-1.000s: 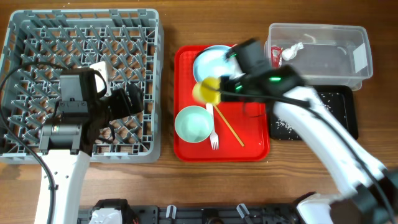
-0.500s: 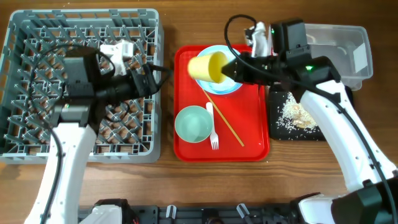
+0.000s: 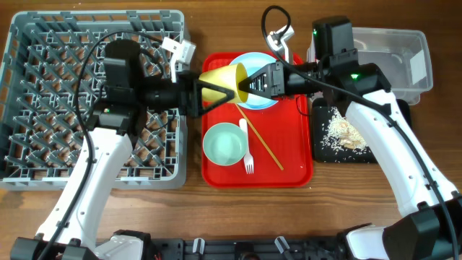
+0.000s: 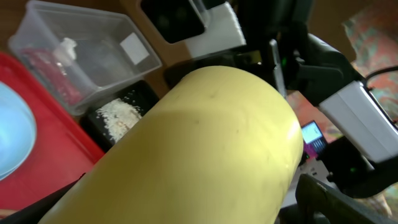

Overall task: Sort waste into correct bins and load items into the dishwasher rack
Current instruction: 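Hand the yellow cup from right gripper to left gripper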

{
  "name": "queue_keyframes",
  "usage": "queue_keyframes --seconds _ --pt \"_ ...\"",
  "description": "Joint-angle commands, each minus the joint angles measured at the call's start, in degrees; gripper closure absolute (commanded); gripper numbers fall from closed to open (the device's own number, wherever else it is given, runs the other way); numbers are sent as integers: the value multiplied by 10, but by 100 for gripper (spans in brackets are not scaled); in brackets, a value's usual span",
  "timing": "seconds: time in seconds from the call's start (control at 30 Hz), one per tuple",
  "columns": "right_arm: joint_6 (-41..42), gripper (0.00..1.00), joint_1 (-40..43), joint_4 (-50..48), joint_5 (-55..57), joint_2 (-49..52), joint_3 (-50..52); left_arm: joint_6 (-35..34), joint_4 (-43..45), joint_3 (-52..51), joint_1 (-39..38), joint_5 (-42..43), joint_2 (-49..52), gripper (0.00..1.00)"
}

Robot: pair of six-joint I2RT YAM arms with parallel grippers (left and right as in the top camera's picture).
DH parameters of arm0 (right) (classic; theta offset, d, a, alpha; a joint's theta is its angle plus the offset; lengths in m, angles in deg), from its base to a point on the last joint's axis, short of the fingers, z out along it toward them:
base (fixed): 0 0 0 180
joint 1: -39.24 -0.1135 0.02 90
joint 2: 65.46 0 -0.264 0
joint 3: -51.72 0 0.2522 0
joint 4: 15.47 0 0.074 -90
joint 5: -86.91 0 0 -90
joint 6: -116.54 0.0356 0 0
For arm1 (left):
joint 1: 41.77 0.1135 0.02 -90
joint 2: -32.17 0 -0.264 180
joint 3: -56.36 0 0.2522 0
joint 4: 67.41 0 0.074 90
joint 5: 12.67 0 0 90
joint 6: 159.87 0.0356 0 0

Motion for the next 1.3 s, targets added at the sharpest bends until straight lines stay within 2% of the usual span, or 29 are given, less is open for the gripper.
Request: queue_keyframes --seconds 0.0,0.07,0.13,0.57,0.7,0.8,1.27 --pt "0 95 -1 -4 -30 6 -2 -8 15 9 -16 44 3 12" --pt "0 96 -1 -4 -30 6 -2 -8 17 9 -18 43 3 22" --pt "0 96 -1 -3 -30 6 -2 -8 17 9 -18 43 3 25" --pt "0 96 -1 9 -29 6 -2 -8 19 9 -18 43 3 23" --pt "0 96 -1 12 -23 6 -2 -8 19 9 -18 41 3 27" --pt "0 96 -1 13 -23 6 -2 -8 19 9 -18 39 3 33" --pt "0 95 -1 13 -22 6 -2 -7 19 9 -18 24 3 40"
